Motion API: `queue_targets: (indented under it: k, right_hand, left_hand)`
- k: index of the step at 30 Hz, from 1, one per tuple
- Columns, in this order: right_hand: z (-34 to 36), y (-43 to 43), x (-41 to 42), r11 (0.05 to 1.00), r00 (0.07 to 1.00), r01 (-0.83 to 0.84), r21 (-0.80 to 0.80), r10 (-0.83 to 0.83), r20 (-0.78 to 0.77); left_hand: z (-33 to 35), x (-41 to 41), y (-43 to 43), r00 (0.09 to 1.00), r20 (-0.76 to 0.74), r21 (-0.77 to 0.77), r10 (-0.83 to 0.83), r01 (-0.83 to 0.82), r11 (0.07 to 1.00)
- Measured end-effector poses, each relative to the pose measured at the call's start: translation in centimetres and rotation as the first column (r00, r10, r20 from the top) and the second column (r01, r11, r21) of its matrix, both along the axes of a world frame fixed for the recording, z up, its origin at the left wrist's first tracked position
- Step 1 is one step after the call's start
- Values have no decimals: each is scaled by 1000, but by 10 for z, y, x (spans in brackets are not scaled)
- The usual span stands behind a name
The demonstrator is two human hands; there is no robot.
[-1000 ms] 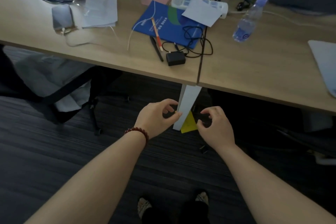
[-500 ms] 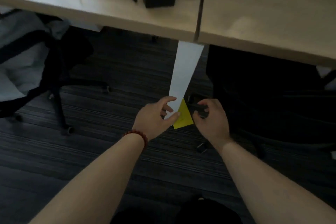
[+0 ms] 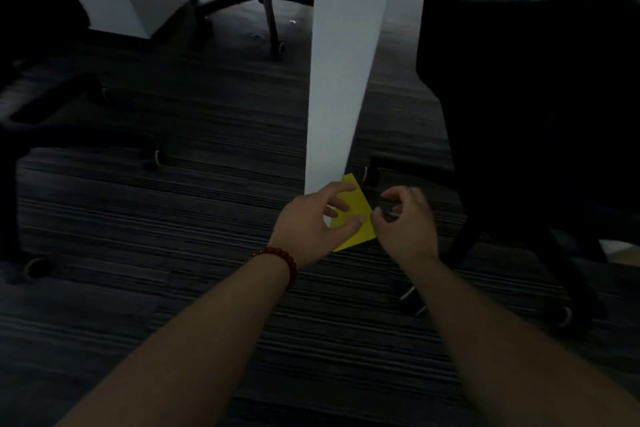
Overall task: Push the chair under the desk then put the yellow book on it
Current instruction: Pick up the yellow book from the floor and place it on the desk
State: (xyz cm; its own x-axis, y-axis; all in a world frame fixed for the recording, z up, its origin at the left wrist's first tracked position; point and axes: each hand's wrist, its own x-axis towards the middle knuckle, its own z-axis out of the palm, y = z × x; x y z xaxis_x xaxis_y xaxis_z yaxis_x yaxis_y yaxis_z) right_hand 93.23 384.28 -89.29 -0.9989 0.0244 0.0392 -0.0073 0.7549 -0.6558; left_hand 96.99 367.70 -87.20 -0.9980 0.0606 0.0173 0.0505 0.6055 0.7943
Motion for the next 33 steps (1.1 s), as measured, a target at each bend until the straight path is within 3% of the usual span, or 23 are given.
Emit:
queue_targets:
  k: [8, 19, 27, 33]
  right_hand:
    - [-48, 1, -16, 1000, 1000, 7, -4, -8, -31]
    - [-112, 10, -57, 999, 998, 51, 14, -52, 38]
    - [-143, 11, -87, 993, 988, 92, -68, -82, 128]
    - [-171, 15, -106, 997, 931, 71, -3, -66, 360]
  left_hand:
    - [-47, -20, 13, 1000, 27, 2, -10, 10, 1000]
    - [-120, -51, 54, 977, 205, 178, 59, -96, 979]
    - [-165, -89, 69, 899, 400, 164, 177, -260, 952]
    - [-196, -109, 75, 752, 627, 66, 203, -311, 948]
